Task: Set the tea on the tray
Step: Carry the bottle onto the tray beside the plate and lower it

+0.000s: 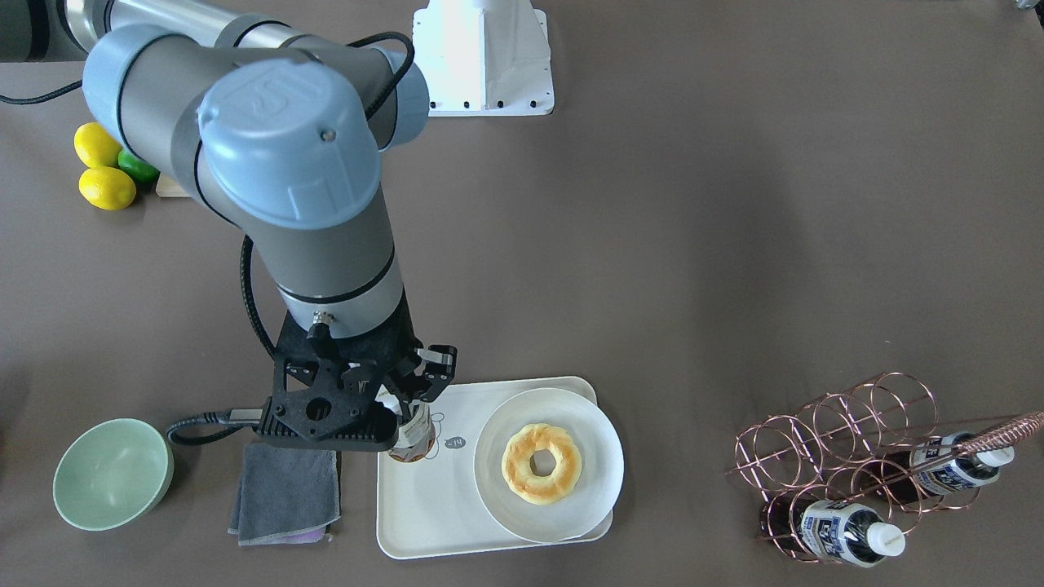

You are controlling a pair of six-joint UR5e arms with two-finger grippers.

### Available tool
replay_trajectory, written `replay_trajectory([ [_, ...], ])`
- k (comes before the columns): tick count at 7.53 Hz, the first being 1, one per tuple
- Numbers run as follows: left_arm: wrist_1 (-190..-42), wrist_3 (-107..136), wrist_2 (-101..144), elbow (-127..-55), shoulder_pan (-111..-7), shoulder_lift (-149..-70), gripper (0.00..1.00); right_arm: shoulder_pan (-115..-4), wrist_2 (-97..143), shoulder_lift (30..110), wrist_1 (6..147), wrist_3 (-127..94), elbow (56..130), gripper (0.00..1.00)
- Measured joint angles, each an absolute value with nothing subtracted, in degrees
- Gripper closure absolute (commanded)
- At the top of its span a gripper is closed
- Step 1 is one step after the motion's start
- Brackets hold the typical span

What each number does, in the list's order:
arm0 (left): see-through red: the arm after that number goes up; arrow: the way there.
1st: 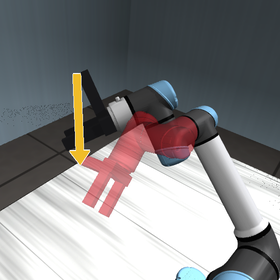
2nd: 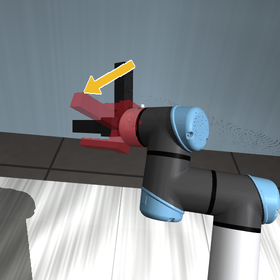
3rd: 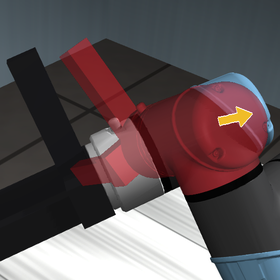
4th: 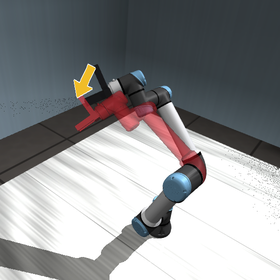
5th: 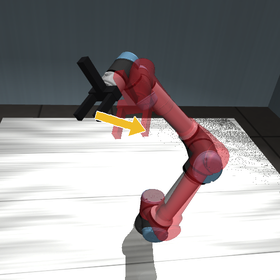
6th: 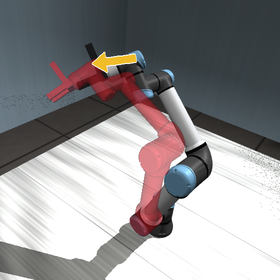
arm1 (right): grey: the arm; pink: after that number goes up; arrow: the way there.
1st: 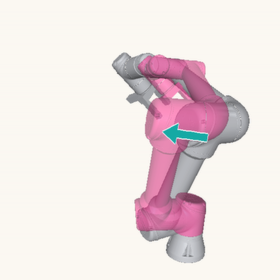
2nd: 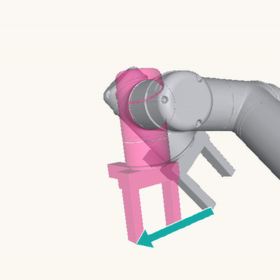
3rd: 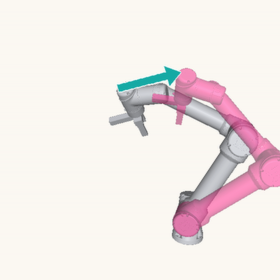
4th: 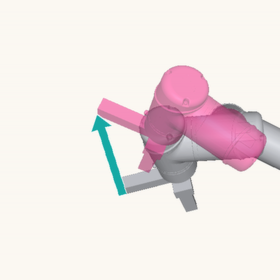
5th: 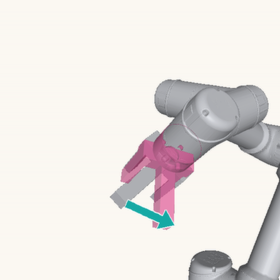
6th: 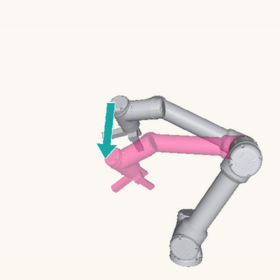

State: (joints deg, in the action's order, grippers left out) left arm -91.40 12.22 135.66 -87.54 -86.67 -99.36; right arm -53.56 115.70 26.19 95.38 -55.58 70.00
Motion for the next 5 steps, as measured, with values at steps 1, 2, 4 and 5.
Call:
replay_trajectory([
  [1, -91.4, 12.2, 135.6, -87.5, -86.7, -99.4, 0.03, -53.5, 115.6, 26.2, 93.6, -55.5, 67.8, 1.00],
  [2, -91.4, 12.2, 135.6, -87.5, -86.7, -99.5, 0.03, -53.3, 115.5, 26.2, 91.5, -55.5, 66.0, 1.00],
  [4, -91.4, 12.1, 135.6, -86.7, -86.6, -100.4, 0.03, -52.5, 114.9, 26.2, 87.7, -56.1, 63.8, 1.00],
  [5, -91.5, 12.1, 135.6, -86.0, -86.6, -101.0, 0.03, -51.8, 114.1, 26.2, 86.8, -56.3, 63.4, 1.00],
])
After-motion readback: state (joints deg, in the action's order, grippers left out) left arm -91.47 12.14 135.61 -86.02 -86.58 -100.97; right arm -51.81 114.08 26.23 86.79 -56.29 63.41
